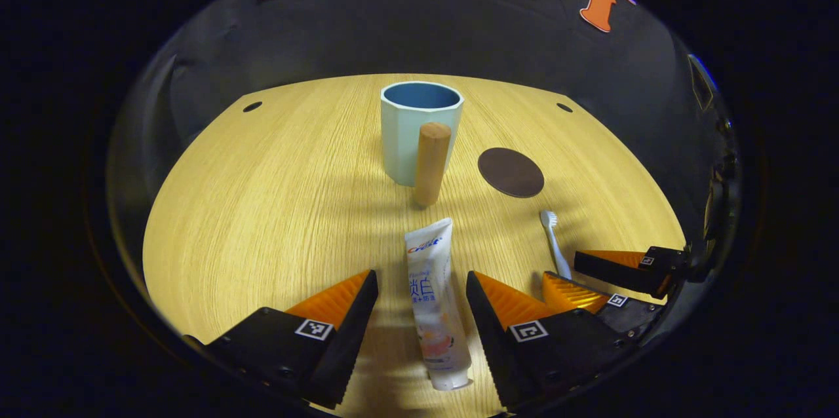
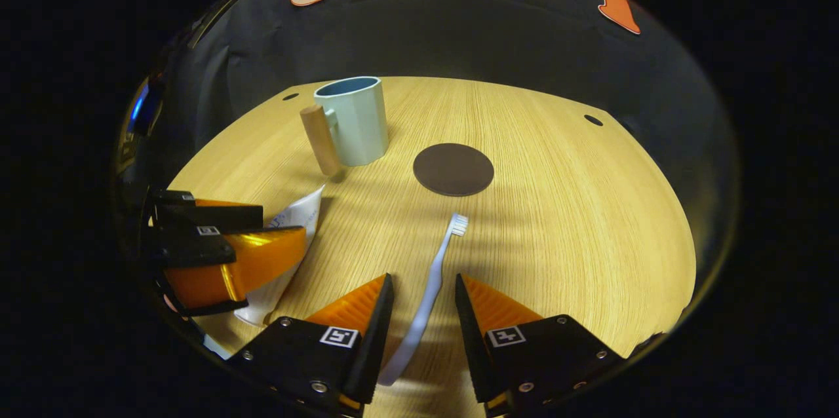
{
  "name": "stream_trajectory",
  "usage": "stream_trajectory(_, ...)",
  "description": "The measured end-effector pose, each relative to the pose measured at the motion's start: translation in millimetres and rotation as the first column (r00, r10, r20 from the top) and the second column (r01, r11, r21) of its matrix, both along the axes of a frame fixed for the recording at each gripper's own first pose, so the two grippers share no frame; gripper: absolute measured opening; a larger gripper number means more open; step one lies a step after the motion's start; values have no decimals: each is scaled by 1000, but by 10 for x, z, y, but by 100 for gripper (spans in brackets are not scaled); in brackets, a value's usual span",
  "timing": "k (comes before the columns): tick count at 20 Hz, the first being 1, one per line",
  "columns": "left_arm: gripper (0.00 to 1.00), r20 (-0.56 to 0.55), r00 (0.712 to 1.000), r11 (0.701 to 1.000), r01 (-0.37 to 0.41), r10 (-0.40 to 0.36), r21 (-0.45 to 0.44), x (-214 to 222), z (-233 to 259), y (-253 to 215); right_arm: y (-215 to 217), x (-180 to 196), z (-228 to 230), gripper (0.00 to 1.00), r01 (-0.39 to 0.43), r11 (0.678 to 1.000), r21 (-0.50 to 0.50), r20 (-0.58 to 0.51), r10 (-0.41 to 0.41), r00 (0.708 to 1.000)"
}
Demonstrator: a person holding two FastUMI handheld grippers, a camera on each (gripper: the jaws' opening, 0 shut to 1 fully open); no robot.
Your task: Put the toothbrush and toothpaste on the desktop into the cup, then pick up the cup and place it on the coaster on the desktop.
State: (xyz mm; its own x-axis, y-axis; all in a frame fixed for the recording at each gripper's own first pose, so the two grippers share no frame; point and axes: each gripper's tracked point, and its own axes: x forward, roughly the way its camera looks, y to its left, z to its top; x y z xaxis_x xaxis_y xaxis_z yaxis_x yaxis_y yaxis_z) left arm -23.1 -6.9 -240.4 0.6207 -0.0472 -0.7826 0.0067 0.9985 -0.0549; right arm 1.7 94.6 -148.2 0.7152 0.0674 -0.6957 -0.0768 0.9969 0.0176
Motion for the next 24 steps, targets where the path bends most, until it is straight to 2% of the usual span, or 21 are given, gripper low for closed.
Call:
stream_trajectory(1, 80, -27, 999, 1000, -20, 20, -16, -36, -72, -7, 13, 15, 31, 48, -7, 1000, -6, -1, 7, 1000)
stream_trajectory(2, 64, -3, 1000, 1000, -29, 29, -8, 24, -59, 14, 35, 46, 82, 45, -20, 1000, -7, 7, 20, 1000)
stream_trajectory(3, 48, -2, 1000, 1000, -25, 25, -16, 52, -69, 1, 63, 73, 86, 31, -27, 1000, -9, 11, 27, 1000)
stream_trajectory(4, 56, -9, 1000, 1000, -29, 29, -8, 20, -67, 15, 90, 115, 62, 26, -32, 999, -4, 11, 32, 999)
stream_trajectory(5, 50, -5, 1000, 1000, -29, 29, -5, 42, -50, 32, 122, 147, 27, 16, -34, 999, 0, 13, 34, 999)
stream_trajectory(6, 52, -1, 999, 999, -42, 42, -19, 34, -71, 3, 165, 163, 24, 13, -36, 999, 5, 13, 36, 999)
stream_trajectory(7, 39, 8, 999, 998, -40, 41, -58, 76, -92, -40, 197, 165, 24, 10, -41, 999, 15, 17, 41, 999)
stream_trajectory(8, 36, 0, 998, 995, -60, 61, -85, 74, -81, -58, 238, 195, 33, 8, -47, 998, 31, 18, 46, 999)
stream_trajectory(9, 18, 10, 998, 993, -59, 60, -99, 101, -49, -62, 296, 229, 23, 6, -64, 996, 60, 20, 63, 998)
stream_trajectory(10, 16, 8, 998, 991, -64, 65, -114, 107, -110, -83, 357, 240, 8, 5, -81, 993, 85, 19, 80, 997)
stream_trajectory(13, 14, 34, 996, 988, -71, 76, -138, 106, -49, -67, 291, 233, 76, 4, -64, 993, 100, 47, 59, 997)
stream_trajectory(17, 14, 120, 989, 986, -68, 86, -153, 159, 179, -33, 84, 154, 224, 3, -48, 989, 138, 64, 39, 997)
stream_trajectory(19, 14, 167, 982, 984, -55, 83, -169, 219, 304, -57, -61, 60, 353, 4, -46, 990, 136, 90, 34, 995)
stream_trajectory(21, 14, 205, 976, 989, -39, 68, -146, 240, 390, -32, -124, -46, 560, 3, -49, 986, 159, 125, 29, 992)
stream_trajectory(24, 14, 247, 967, 985, -19, 62, -173, 309, 539, -93, -313, -153, 843, 3, -54, 981, 186, 189, 18, 982)
